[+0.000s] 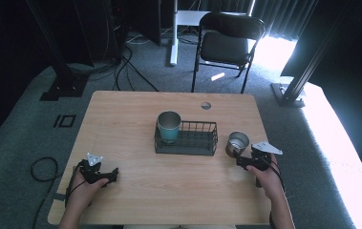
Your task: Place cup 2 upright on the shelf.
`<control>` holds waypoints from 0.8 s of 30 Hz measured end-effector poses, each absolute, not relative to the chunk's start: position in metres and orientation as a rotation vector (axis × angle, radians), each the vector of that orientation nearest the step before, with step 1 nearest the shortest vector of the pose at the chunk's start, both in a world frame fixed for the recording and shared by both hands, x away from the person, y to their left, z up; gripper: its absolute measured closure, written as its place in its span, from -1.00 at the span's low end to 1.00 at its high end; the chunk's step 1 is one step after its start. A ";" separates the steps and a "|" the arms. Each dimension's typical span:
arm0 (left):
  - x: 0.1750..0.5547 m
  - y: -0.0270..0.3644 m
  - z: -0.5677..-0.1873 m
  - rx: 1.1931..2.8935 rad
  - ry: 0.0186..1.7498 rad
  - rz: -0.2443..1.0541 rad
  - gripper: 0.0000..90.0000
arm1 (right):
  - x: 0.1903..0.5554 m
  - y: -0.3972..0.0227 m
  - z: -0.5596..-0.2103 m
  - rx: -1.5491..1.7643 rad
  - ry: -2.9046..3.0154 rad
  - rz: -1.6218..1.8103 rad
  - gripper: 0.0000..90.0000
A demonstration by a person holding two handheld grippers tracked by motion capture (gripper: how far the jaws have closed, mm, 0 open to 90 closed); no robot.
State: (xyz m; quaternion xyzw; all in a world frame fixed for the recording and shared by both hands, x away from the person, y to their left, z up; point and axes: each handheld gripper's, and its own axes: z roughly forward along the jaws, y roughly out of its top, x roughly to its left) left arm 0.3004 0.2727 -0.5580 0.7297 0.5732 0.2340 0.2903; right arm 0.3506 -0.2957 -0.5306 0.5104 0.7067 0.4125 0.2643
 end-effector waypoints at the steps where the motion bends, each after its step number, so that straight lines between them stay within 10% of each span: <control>1: 0.300 0.273 -0.558 1.946 1.529 0.624 -0.92 | 0.352 -0.295 -0.530 1.380 1.907 1.119 -0.73; 24: 0.300 0.272 -0.558 1.946 1.527 0.621 -0.92 | 0.371 -0.281 -0.528 1.319 1.894 1.135 -0.73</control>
